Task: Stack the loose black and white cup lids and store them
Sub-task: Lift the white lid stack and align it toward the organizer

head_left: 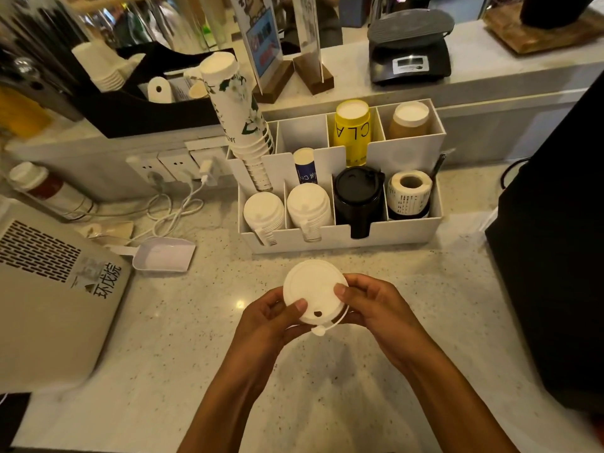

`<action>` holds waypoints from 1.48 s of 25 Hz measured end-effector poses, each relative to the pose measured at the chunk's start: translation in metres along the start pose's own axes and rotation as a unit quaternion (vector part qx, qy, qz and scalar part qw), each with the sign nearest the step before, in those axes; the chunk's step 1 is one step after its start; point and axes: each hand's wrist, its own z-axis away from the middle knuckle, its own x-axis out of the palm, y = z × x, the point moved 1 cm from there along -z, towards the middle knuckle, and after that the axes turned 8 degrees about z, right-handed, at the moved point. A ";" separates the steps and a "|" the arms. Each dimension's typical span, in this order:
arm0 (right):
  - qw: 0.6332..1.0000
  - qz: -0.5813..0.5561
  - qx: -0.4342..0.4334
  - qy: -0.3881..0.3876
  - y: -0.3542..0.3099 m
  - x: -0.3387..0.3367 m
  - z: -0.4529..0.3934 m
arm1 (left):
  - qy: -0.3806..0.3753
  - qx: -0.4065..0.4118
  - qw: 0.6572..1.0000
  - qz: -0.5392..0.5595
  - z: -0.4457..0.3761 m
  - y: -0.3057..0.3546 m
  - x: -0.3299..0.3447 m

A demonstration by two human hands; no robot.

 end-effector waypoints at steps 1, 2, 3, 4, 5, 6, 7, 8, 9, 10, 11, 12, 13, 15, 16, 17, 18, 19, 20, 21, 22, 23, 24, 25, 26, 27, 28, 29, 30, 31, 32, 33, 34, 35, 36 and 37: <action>1.000 0.000 -0.001 0.011 0.000 -0.001 -0.002 | 0.000 0.002 1.000 -0.012 -0.001 0.000 0.003; 1.000 0.000 -0.005 0.022 -0.001 -0.002 -0.005 | 0.003 0.007 1.000 -0.019 -0.002 0.000 0.005; 1.000 0.002 -0.011 0.028 -0.001 -0.003 -0.008 | 0.007 0.014 1.000 -0.017 -0.004 -0.001 0.007; 0.999 0.005 -0.017 0.029 -0.001 -0.003 -0.010 | 0.011 0.021 1.000 -0.010 -0.007 -0.001 0.008; 0.999 0.008 -0.021 0.023 -0.001 -0.003 -0.012 | 0.015 0.028 1.000 0.000 -0.009 -0.002 0.009; 1.000 0.008 -0.022 0.009 -0.001 -0.002 -0.013 | 0.019 0.032 0.999 0.009 -0.010 -0.001 0.009; 1.000 0.007 -0.020 -0.009 -0.001 -0.001 -0.014 | 0.024 0.035 0.999 0.012 -0.012 -0.001 0.008; 1.000 0.008 -0.017 -0.022 0.000 0.000 -0.014 | 0.028 0.038 0.999 0.007 -0.014 0.001 0.008; 0.999 0.011 -0.016 -0.026 0.001 0.001 -0.015 | 0.029 0.042 0.999 -0.003 -0.017 0.002 0.007; 1.000 0.016 -0.016 -0.021 0.003 0.001 -0.017 | 0.029 0.046 0.998 -0.015 -0.019 0.004 0.007; 1.000 0.020 -0.017 -0.013 0.004 0.000 -0.019 | 0.032 0.052 0.997 -0.037 -0.020 0.004 0.008; 1.000 0.022 -0.015 0.000 0.005 0.001 -0.020 | 0.041 0.064 0.994 -0.074 -0.021 0.005 0.009; 1.000 0.023 -0.010 0.015 0.006 0.001 -0.021 | 0.049 0.077 0.988 -0.124 -0.022 0.005 0.010; 0.999 0.014 0.003 0.039 0.007 0.001 -0.023 | 0.044 0.107 0.968 -0.225 -0.022 0.002 0.015; 0.999 0.005 0.010 0.046 0.006 0.001 -0.023 | 0.036 0.120 0.956 -0.264 -0.022 0.000 0.017; 0.999 -0.008 0.016 0.050 0.004 0.002 -0.024 | 0.033 0.130 0.946 -0.294 -0.022 -0.002 0.020; 0.998 -0.023 0.021 0.050 0.003 0.003 -0.024 | 0.035 0.139 0.939 -0.312 -0.023 -0.003 0.022; 0.998 -0.040 0.026 0.051 0.002 0.006 -0.025 | 0.042 0.145 0.936 -0.318 -0.025 -0.004 0.024; 0.997 -0.055 0.033 0.054 0.001 0.008 -0.025 | 0.053 0.150 0.935 -0.317 -0.026 -0.004 0.026; 0.996 -0.059 0.038 0.058 0.001 0.010 -0.025 | 0.065 0.157 0.934 -0.315 -0.027 -0.004 0.027; 0.996 -0.055 0.043 0.061 0.000 0.011 -0.024 | 0.078 0.166 0.932 -0.313 -0.027 -0.004 0.028; 0.996 -0.046 0.048 0.058 0.000 0.012 -0.024 | 0.089 0.176 0.929 -0.314 -0.027 -0.005 0.028; 0.997 -0.036 0.049 0.052 -0.001 0.013 -0.023 | 0.092 0.186 0.925 -0.318 -0.027 -0.005 0.027; 0.997 -0.034 0.053 0.046 -0.002 0.012 -0.023 | 0.086 0.191 0.922 -0.327 -0.026 -0.006 0.026; 0.997 -0.037 0.058 0.040 -0.004 0.012 -0.022 | 0.072 0.191 0.919 -0.338 -0.026 -0.007 0.025; 0.996 -0.041 0.065 0.039 -0.006 0.011 -0.022 | 0.051 0.187 0.916 -0.350 -0.024 -0.008 0.025; 0.996 -0.042 0.071 0.041 -0.006 0.010 -0.022 | 0.032 0.188 0.911 -0.366 -0.023 -0.008 0.025; 0.995 -0.043 0.074 0.042 -0.006 0.010 -0.023 | 0.025 0.192 0.902 -0.385 -0.021 -0.008 0.026; 0.995 -0.047 0.074 0.042 -0.006 0.009 -0.024 | 0.027 0.196 0.894 -0.402 -0.020 -0.009 0.027; 0.995 -0.052 0.073 0.039 -0.006 0.010 -0.024 | 0.032 0.197 0.890 -0.409 -0.019 -0.011 0.028; 0.995 -0.056 0.071 0.033 -0.006 0.010 -0.025 | 0.038 0.195 0.891 -0.409 -0.019 -0.011 0.028; 0.995 -0.061 0.069 0.029 -0.007 0.009 -0.026 | 0.043 0.194 0.890 -0.410 -0.019 -0.012 0.029; 0.995 -0.068 0.067 0.021 -0.008 0.009 -0.028 | 0.043 0.201 0.888 -0.410 -0.020 -0.011 0.029; 0.994 -0.078 0.069 0.018 -0.010 0.010 -0.029 | 0.041 0.208 0.888 -0.409 -0.021 -0.011 0.029; 0.994 -0.084 0.071 0.017 -0.010 0.011 -0.031 | 0.039 0.208 0.890 -0.404 -0.023 -0.011 0.028; 0.993 -0.087 0.077 0.021 -0.011 0.013 -0.033 | 0.042 0.199 0.895 -0.396 -0.025 -0.011 0.026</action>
